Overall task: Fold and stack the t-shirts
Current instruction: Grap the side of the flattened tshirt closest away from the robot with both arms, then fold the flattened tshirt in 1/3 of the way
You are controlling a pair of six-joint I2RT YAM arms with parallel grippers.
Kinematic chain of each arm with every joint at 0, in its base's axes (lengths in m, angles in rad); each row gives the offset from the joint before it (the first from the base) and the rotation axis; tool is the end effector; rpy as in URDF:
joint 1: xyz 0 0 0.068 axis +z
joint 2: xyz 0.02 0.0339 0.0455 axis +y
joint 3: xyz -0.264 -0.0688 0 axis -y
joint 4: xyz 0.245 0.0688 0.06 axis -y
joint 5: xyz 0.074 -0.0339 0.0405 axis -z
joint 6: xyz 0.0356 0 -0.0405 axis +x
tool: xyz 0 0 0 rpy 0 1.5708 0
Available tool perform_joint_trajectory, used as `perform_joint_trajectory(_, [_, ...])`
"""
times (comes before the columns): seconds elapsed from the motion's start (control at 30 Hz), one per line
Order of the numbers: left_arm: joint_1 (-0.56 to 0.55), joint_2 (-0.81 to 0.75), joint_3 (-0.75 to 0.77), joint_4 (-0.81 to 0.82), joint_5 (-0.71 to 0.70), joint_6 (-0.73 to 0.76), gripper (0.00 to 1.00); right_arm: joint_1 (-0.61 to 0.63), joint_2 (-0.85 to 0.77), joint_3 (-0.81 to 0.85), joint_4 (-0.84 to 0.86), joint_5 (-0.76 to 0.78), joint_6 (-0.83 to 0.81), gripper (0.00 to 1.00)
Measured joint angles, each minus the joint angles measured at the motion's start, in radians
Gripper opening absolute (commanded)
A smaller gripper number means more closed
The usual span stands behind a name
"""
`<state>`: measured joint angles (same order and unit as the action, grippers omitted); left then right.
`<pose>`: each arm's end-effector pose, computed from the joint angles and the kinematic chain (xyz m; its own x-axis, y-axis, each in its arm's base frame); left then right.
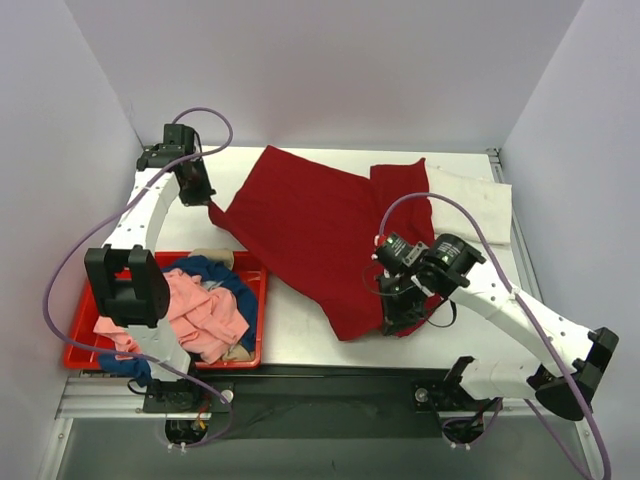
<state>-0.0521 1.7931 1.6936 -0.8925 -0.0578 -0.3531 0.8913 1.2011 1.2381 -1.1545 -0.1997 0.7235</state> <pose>0.3875 -0.0181 0.3147 -0.7915 -0.3044 -0.5300 -0.2699 0.9521 -0.1438 0.1296 0.1716 0.3308 -0.9643 -0.1611 -0.2102 -0.2384 0.8739 0.4236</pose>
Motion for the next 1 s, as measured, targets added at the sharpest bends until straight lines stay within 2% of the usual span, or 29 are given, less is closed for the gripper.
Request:
perform_joint_trajectory(0.4, [0.000, 0.229, 0.247, -0.075, 0.043, 0.014, 0.00, -0.323, 0.192, 0.140, -0.007, 0.092, -0.185, 0.00])
perform_joint_trajectory(0.77, [0.000, 0.500, 0.607, -0.164, 0.093, 0.037, 0.00, -0.549, 0.419, 0.272, 0.043, 0.134, -0.357, 0.00])
perform_joint_trajectory(1.0, [0.000, 0.576, 0.630, -0.170, 0.109, 0.043, 0.00, -0.636, 0.581, 0.405, 0.068, 0.137, -0.432, 0.00])
